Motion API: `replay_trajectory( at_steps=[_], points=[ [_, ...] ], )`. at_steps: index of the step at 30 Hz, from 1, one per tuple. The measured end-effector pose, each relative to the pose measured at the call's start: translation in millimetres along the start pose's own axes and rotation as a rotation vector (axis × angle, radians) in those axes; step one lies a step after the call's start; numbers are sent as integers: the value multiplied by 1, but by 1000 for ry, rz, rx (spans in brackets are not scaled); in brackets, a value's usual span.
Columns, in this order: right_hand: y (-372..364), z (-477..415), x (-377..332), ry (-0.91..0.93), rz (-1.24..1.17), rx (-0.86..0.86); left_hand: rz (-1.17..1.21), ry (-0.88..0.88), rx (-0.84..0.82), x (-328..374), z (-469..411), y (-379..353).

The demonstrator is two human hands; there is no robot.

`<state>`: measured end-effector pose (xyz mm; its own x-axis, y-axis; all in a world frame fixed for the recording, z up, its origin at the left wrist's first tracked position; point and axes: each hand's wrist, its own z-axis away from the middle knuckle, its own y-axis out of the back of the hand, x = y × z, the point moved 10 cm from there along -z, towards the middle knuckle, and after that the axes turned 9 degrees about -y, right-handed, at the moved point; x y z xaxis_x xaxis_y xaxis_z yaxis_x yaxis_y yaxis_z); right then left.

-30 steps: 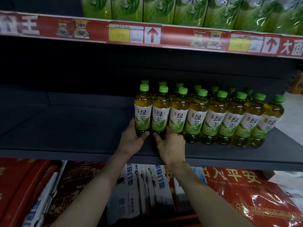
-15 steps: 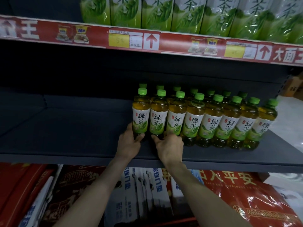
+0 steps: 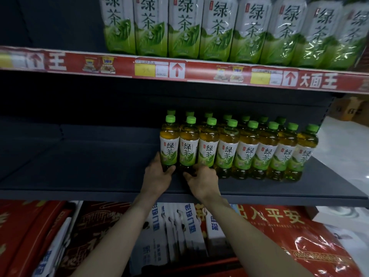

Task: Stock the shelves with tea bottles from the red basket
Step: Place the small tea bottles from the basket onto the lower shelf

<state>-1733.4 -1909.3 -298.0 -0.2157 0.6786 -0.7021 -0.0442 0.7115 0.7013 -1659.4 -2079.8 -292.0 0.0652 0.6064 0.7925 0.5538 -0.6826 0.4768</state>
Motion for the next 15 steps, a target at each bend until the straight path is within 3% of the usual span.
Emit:
replay_trajectory(
  at_steps=[5,8,11,15],
  points=[
    [35,41,-33,135,-5,-112,-9,-37,44,51,37,34],
    [82,73,-77,307,-30,-113,25,-199,142,111,59,76],
    [141,100,-133,459,-111,-46,12,-433,294,193,67,139],
    [224,108,-208,618,-296,163,58,-582,525,273,48,224]
  ],
)
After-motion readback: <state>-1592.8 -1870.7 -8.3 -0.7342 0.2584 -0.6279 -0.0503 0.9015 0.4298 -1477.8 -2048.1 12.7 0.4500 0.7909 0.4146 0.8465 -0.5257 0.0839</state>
